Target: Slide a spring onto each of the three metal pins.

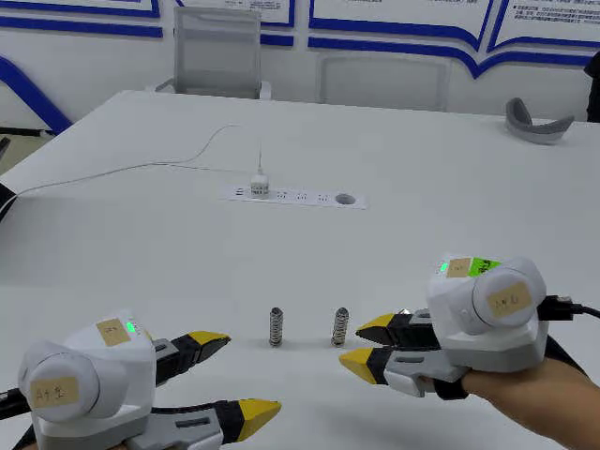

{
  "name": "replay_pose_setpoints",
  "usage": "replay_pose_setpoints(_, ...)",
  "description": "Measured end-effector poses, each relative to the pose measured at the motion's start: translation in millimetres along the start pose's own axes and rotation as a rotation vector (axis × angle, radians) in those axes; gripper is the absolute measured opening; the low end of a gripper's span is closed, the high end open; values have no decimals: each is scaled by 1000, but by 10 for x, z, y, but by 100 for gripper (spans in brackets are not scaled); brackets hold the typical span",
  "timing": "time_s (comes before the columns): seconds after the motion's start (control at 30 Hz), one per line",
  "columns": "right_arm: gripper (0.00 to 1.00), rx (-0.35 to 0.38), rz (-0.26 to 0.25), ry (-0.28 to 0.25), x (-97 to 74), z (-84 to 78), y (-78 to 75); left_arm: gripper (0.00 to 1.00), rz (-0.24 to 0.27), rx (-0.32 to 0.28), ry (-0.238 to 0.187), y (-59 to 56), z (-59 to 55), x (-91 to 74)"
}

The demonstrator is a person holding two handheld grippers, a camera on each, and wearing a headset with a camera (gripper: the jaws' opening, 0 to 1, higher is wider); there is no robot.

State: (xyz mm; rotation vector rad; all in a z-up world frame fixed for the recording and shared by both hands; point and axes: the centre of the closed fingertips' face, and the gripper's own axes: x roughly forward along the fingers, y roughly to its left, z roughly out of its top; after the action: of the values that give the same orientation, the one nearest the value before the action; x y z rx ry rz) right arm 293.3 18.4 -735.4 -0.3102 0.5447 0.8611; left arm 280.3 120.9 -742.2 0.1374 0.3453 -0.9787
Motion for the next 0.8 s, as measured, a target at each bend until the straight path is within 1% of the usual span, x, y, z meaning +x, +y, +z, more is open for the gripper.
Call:
replay_pose_setpoints(0.47, 26, 43, -72, -10, -252, -166, -273, 60, -2, -1, 4, 11, -2, 15)
replay_pose_setpoints(0.8, 30, 62, -103, -12, -387, -289, -435, 60, -4, -5, 7, 5, -17, 24)
